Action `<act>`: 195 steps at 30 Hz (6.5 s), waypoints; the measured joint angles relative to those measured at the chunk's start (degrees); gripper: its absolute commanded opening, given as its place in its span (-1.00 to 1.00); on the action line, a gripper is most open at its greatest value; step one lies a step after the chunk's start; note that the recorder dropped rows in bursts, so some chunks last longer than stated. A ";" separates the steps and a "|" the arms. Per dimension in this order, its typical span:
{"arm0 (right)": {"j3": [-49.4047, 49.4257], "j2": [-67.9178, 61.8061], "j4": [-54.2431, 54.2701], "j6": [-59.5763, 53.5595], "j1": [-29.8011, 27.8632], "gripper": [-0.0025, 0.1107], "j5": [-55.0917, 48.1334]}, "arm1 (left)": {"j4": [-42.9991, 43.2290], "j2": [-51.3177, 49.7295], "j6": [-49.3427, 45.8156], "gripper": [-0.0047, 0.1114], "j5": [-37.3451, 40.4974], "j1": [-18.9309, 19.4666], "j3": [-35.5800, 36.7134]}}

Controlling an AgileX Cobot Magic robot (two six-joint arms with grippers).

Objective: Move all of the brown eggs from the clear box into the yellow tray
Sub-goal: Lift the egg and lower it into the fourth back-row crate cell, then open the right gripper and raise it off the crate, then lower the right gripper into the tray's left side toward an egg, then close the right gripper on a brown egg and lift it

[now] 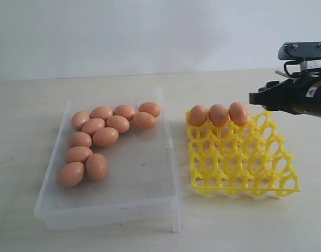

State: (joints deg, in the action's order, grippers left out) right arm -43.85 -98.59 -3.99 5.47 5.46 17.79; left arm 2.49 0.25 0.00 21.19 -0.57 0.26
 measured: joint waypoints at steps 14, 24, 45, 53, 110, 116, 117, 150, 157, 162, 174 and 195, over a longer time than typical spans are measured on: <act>0.00 -9.12 -2.17 1.56 -1.95 -0.96 9.38 | 0.00 0.00 0.00 -0.92 0.00 0.00 0.00; -0.90 -13.25 -5.81 3.72 -1.95 -0.96 14.98 | 0.00 0.00 0.00 -0.92 0.00 0.00 0.00; -3.14 -17.35 -8.10 -1.76 -1.95 -0.13 15.62 | 0.00 0.00 0.00 -0.92 0.00 0.00 0.00; -3.14 -17.35 -7.98 -2.39 -1.95 0.10 14.25 | 0.00 0.00 0.00 -0.92 0.00 0.00 0.00; -39.22 -19.59 14.49 -77.93 40.44 0.16 -34.62 | 0.03 0.00 0.00 -0.92 0.00 0.00 0.00; -43.37 -24.43 17.80 -78.22 40.44 0.13 -35.06 | 0.03 0.00 0.00 -0.92 0.00 0.00 0.00; -44.05 -25.09 18.07 -78.31 40.44 0.11 -35.20 | 0.03 0.00 0.00 -0.92 0.00 0.00 0.00; -46.97 -31.50 18.86 -76.86 37.09 -0.05 -34.15 | 0.03 0.00 0.00 -0.92 0.00 0.00 0.00; -47.48 -32.63 20.42 -76.74 37.09 -0.25 -31.84 | 0.03 0.00 0.00 -0.92 0.00 0.00 0.00; -51.89 -34.55 21.18 -71.71 37.09 -0.45 -34.91 | 0.03 0.00 0.00 -0.92 0.00 0.00 0.00; -52.97 -34.91 21.29 -70.60 37.09 0.22 -41.19 | 0.03 0.00 0.00 -0.92 0.00 0.00 0.00; -52.97 -35.67 23.86 -70.47 37.83 0.19 -37.69 | 0.03 0.00 0.00 -0.92 0.00 0.00 0.00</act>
State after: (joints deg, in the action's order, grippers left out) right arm -96.82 -134.27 19.87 -65.00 43.29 -19.90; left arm 2.52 0.25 0.00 21.19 -0.57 0.26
